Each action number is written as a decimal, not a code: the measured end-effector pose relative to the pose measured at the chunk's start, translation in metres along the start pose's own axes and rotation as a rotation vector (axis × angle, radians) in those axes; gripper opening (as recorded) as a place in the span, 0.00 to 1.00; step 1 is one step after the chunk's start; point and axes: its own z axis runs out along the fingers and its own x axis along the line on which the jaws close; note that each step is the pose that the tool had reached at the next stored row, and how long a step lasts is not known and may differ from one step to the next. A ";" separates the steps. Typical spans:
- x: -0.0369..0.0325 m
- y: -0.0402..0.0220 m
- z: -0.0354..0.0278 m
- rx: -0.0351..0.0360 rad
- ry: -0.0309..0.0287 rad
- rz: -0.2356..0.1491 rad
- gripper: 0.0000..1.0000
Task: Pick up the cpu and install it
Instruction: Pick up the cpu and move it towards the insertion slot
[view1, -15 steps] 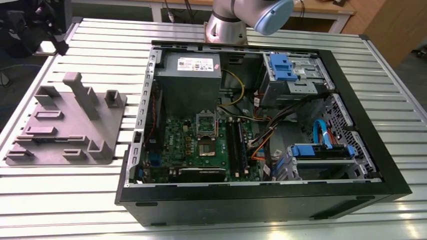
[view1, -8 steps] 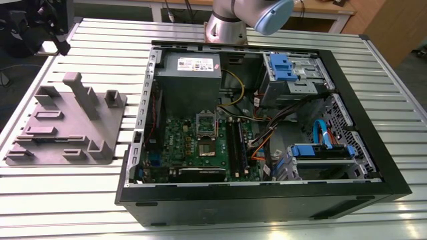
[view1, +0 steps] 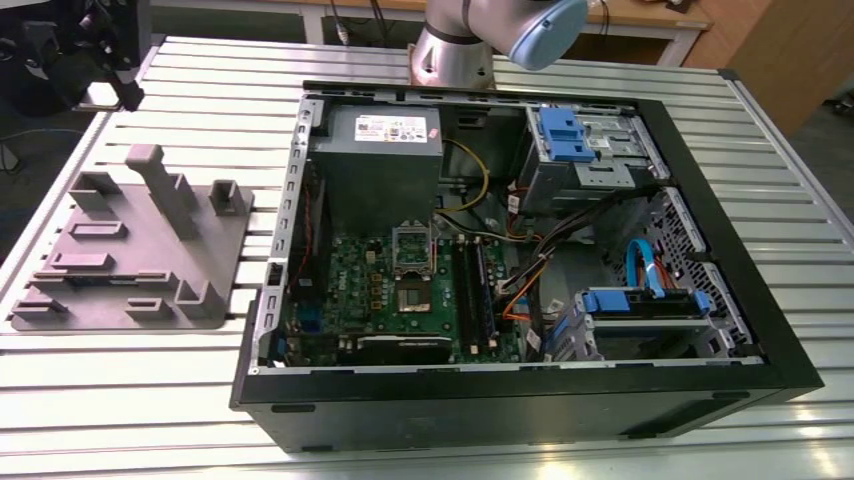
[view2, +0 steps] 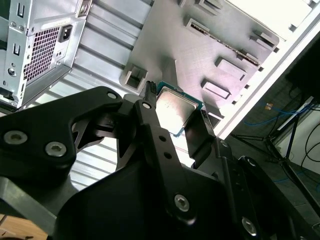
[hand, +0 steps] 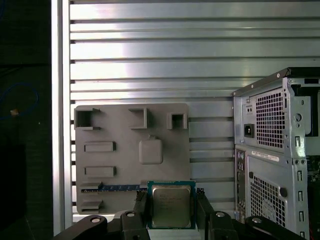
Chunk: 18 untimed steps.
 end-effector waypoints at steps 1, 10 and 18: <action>-0.0002 0.0000 0.0000 0.0000 0.0000 0.000 0.47; -0.0021 0.0001 0.0000 0.0000 0.0001 0.000 0.47; -0.0046 0.0002 0.0000 0.0000 0.0000 0.000 0.47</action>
